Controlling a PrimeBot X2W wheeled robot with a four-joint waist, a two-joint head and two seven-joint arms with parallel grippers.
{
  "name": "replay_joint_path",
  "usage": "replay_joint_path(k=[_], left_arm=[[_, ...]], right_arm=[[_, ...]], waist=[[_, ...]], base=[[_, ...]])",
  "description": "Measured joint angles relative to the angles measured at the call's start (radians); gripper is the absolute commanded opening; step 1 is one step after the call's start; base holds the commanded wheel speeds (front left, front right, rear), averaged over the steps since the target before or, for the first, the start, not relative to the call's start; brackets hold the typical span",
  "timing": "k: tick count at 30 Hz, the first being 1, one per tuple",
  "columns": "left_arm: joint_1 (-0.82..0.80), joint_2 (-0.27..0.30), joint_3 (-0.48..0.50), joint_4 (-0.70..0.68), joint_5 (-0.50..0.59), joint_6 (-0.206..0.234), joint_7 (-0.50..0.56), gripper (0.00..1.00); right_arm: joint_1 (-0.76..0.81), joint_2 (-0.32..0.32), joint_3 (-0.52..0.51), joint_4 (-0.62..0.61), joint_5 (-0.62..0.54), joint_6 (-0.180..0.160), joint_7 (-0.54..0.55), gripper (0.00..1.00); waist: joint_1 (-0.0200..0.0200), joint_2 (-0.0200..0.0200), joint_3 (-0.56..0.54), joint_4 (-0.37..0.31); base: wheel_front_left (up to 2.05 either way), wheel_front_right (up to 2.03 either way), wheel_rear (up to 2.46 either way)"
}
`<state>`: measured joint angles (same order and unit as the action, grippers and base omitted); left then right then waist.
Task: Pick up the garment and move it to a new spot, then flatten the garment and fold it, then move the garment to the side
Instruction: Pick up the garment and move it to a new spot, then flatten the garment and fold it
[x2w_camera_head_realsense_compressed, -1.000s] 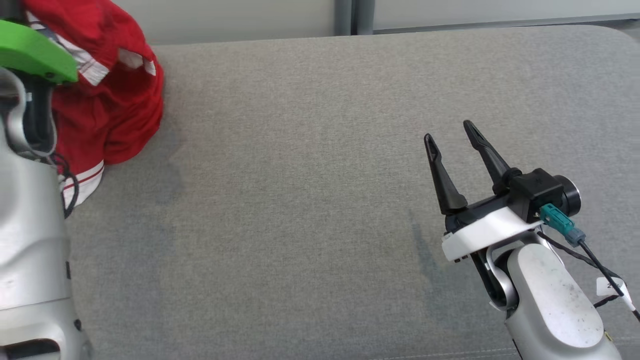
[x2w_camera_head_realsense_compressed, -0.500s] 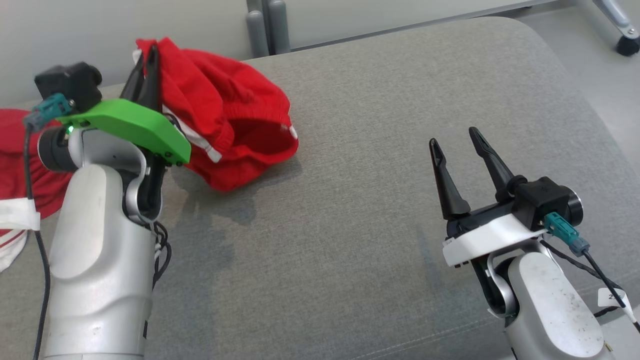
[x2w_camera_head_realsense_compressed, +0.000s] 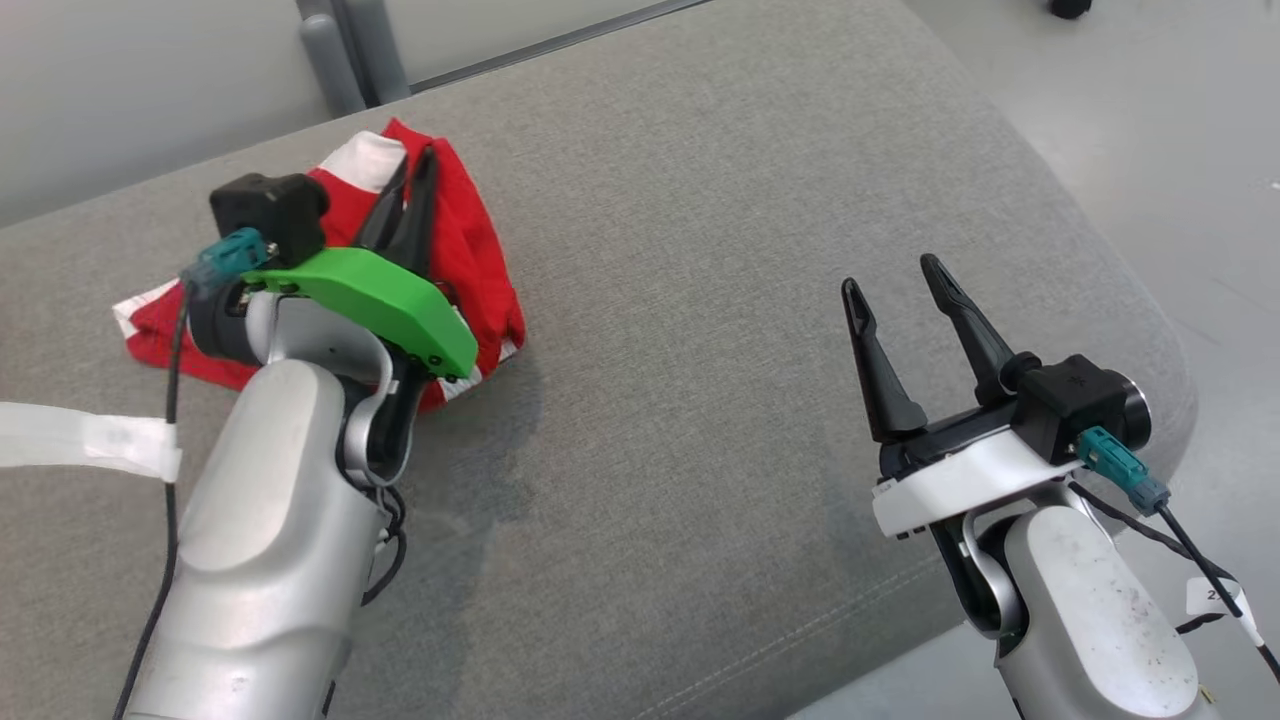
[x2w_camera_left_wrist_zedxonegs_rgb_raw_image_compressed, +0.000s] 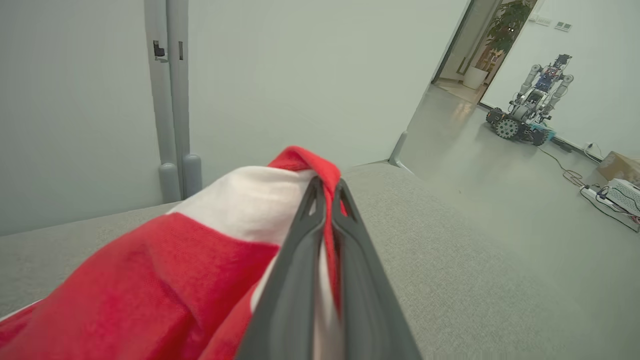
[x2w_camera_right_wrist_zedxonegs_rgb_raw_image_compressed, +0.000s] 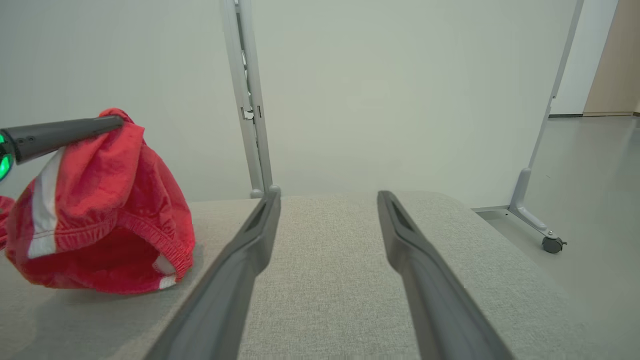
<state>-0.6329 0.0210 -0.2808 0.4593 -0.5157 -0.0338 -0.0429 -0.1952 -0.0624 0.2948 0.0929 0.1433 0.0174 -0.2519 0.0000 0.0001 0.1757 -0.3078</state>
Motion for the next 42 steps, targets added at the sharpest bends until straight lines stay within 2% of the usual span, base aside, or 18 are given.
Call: replay_joint_path(k=[6, 10, 11, 12, 13, 19, 24, 28, 34, 42], left_arm=[[0.01, 0.002, -0.158, 0.012, -0.02, 0.009, -0.002, 0.0], [0.051, 0.003, -0.228, 0.035, -0.04, 0.035, 0.0, 0.0], [0.059, 0.005, -0.246, 0.04, -0.049, 0.035, 0.007, 0.05], [0.065, 0.005, -0.26, 0.045, -0.06, 0.035, 0.008, 0.44], [0.07, 0.006, -0.274, 0.047, -0.076, 0.036, 0.007, 1.0], [0.075, 0.013, -0.349, 0.044, -0.098, 0.049, -0.012, 1.0], [0.075, 0.016, -0.455, 0.021, -0.106, 0.015, -0.012, 1.0], [0.072, 0.016, -0.485, -0.005, -0.105, 0.006, -0.04, 1.0], [0.02, 0.017, -0.498, -0.014, -0.006, 0.006, -0.102, 1.0], [0.063, 0.017, -0.506, 0.011, 0.023, 0.01, -0.148, 1.0]], right_arm=[[0.0, 0.001, 0.006, 0.0, 0.001, 0.003, 0.0, 1.0], [-0.001, 0.002, 0.008, -0.002, 0.011, 0.008, 0.0, 1.0], [-0.001, 0.002, 0.007, -0.005, 0.012, 0.008, 0.0, 1.0], [-0.001, 0.002, 0.006, -0.007, 0.016, 0.008, 0.0, 1.0], [-0.001, 0.002, 0.004, -0.008, 0.016, 0.007, 0.0, 1.0], [-0.001, 0.003, -0.007, -0.008, 0.016, 0.005, 0.0, 1.0], [-0.001, 0.003, -0.022, -0.01, 0.016, -0.002, 0.0, 1.0], [-0.001, 0.004, -0.034, -0.012, 0.016, -0.002, 0.0, 1.0], [0.0, 0.004, -0.036, 0.002, 0.016, 0.0, 0.0, 1.0], [0.053, 0.004, 0.033, 0.102, 0.018, 0.046, 0.0, 1.0]], waist=[[0.0, 0.0, 0.015, -0.056], [0.0, 0.0, 0.026, -0.076], [0.0, 0.0, 0.03, -0.079], [0.0, 0.0, 0.034, -0.081], [0.0, 0.0, 0.038, -0.082], [0.0, 0.0, 0.049, -0.081], [0.0, 0.0, 0.051, -0.058], [0.0, 0.0, 0.049, -0.032], [0.0, 0.0, 0.04, 0.022], [0.0, 0.0, 0.017, 0.117]], base=[[0.0, 0.0, 0.0], [0.0, 0.0, 0.0], [0.0, 0.0, 0.0], [0.0, 0.0, 0.0], [0.0, 0.0, 0.0], [0.0, 0.0, 0.0], [0.0, 0.0, 0.0], [0.0, 0.0, 0.0], [0.0, 0.0, 0.0], [0.0, 0.0, 0.0]])
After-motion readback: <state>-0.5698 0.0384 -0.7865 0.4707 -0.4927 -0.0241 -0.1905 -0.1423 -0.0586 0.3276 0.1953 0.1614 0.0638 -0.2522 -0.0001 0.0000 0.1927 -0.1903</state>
